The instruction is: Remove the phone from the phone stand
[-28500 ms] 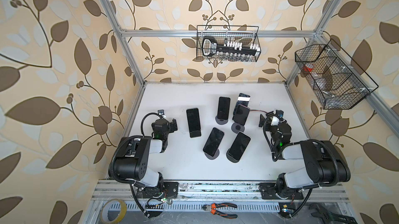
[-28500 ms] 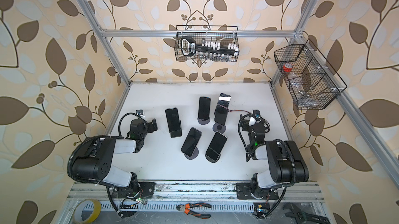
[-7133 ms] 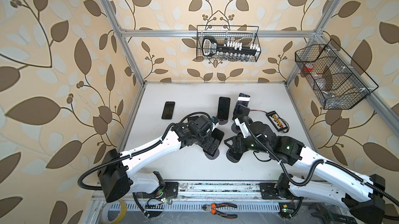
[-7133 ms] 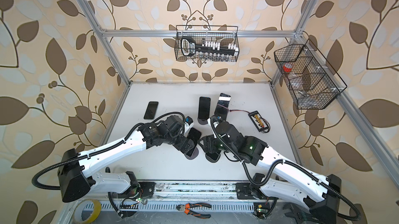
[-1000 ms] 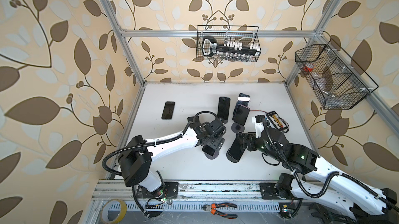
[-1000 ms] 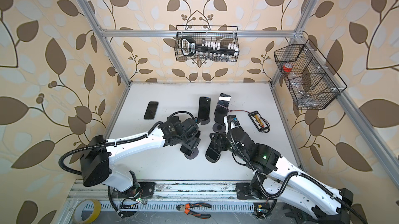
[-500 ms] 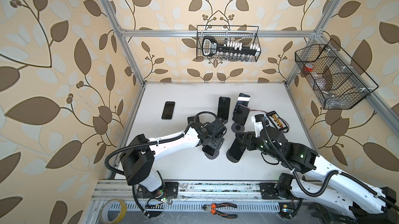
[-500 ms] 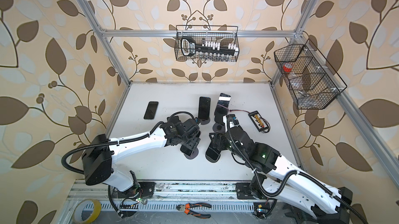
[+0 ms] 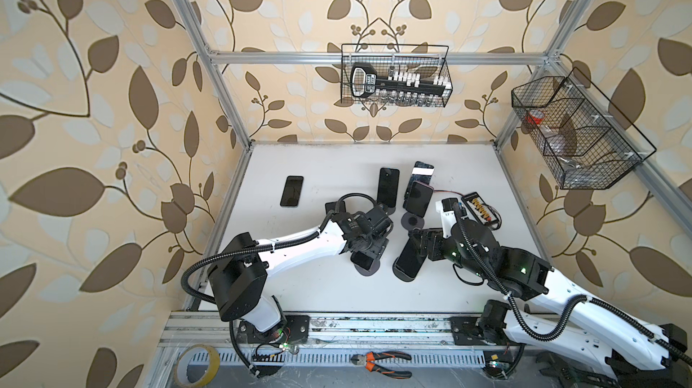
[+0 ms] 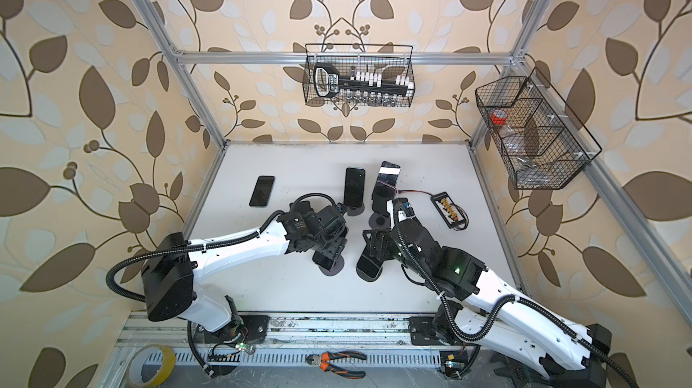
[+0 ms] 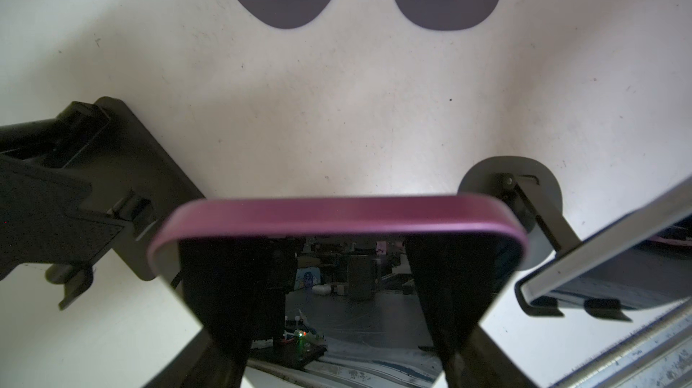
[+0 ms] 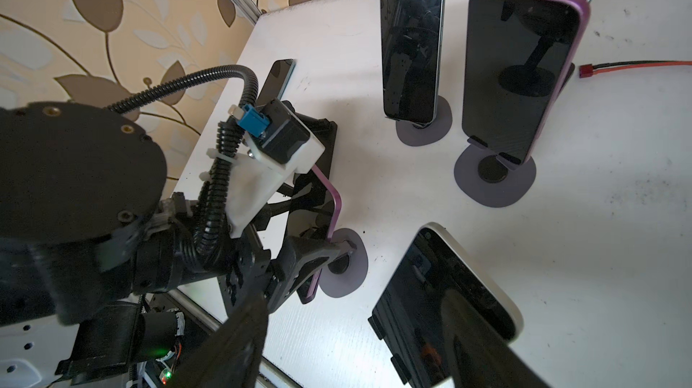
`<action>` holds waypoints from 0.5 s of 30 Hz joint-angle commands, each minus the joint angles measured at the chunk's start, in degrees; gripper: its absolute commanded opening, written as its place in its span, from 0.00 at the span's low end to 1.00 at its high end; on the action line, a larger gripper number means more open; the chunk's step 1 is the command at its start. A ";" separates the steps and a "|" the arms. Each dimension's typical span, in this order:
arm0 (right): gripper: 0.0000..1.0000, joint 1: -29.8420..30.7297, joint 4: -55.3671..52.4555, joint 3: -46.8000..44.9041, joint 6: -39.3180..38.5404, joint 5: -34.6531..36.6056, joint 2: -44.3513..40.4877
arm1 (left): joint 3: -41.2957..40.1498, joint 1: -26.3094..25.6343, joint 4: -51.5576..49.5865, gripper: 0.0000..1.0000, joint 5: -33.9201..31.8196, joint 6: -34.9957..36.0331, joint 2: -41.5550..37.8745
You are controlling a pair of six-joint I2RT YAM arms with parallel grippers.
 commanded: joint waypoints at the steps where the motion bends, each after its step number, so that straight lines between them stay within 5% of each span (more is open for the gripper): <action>1: 0.74 0.33 -0.97 1.58 0.51 0.24 -0.03 | 0.38 -0.50 -0.77 0.69 -0.56 -1.74 -2.98; 15: 0.74 0.31 -0.88 2.72 0.17 -0.04 0.93 | 1.33 -0.50 -0.68 0.69 -0.73 -1.63 -4.16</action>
